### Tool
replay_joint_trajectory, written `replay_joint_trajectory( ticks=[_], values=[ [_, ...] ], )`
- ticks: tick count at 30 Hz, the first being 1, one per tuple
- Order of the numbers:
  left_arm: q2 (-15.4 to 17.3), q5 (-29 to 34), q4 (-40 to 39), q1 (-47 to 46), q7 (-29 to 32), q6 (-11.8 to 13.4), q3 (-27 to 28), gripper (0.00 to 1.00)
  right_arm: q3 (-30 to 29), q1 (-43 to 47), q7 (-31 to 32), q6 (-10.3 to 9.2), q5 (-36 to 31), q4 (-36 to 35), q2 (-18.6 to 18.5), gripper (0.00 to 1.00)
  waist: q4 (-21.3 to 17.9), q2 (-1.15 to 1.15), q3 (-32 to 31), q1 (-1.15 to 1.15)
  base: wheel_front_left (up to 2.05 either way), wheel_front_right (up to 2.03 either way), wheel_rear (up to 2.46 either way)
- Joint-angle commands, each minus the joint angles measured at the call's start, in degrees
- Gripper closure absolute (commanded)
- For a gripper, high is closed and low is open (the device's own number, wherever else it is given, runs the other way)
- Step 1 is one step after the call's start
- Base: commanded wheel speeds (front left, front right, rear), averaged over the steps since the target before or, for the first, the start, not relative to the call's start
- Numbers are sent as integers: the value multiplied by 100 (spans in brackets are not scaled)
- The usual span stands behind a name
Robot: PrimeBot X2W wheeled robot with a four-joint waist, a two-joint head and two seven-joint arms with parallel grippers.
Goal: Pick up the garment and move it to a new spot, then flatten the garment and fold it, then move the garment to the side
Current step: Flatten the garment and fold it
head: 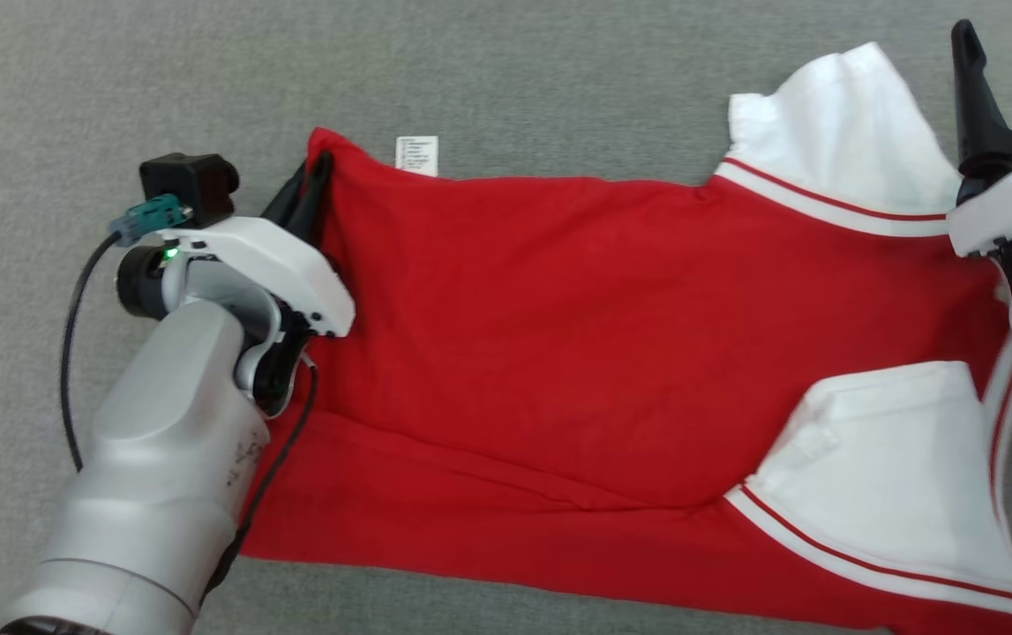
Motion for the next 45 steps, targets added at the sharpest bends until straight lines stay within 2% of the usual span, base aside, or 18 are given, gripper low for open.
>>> replay_joint_trajectory(
  ticks=[1, 6, 12, 13, 14, 18, 23, 26, 31, 37, 45],
  values=[
    [-15, -63, 3, -117, -36, -21, -66, 100, 84, -129, 42, -2, 9, 162, -94, 0, 257, 0, 219, 0, 0, 0, 0],
    [-129, -295, 57, -242, -133, -22, -493, 100, 690, -725, 398, -1, 132, 1211, -273, 0, 472, 0, 257, 0, 0, 0, 0],
    [-126, -604, 164, -324, -247, -16, -839, 100, 1279, -1068, 827, -1, 398, 1977, -383, 2, 511, 0, 196, 0, 0, 0, 0],
    [-114, -655, 170, -338, -277, -16, -879, 100, 1347, -1114, 891, -1, 447, 2061, -405, 61, 508, 0, 181, 0, 0, 0, 0],
    [-103, -708, 181, -343, -299, -16, -919, 100, 1416, -1144, 901, -1, 495, 2093, -420, 100, 501, 0, 160, 0, 0, 0, 0],
    [15, -889, 182, -315, -427, -16, -1008, 100, 1599, -1287, 564, -2, 631, 1986, -575, 100, 435, 0, 44, 0, 0, 0, 0],
    [240, -988, 240, -166, -541, -16, -1065, 100, 1644, -1048, 7, -2, 893, 1704, -732, 100, 315, 0, -225, 0, 0, 0, 0],
    [417, -1090, 99, -40, -575, -16, -1040, 100, 1641, -759, -383, -2, 1023, 1260, -884, 100, 202, 0, -469, 0, 0, 0, 0],
    [664, -1125, -162, 235, -589, -16, -913, 100, 1552, -183, -599, -2, 1114, 604, -931, 100, 12, 0, -715, 0, 0, 0, 0],
    [895, -960, -907, 968, -587, 25, -400, 100, 1302, 913, -610, -2, 1078, -315, -738, 100, -201, 0, -915, 0, 0, 0, 0],
    [1095, -827, -2146, 2546, -590, 327, 176, 100, 680, 2942, -493, -2, 1171, -1366, -129, 100, -394, 0, -1122, 0, 0, 0, 0]
  ],
)
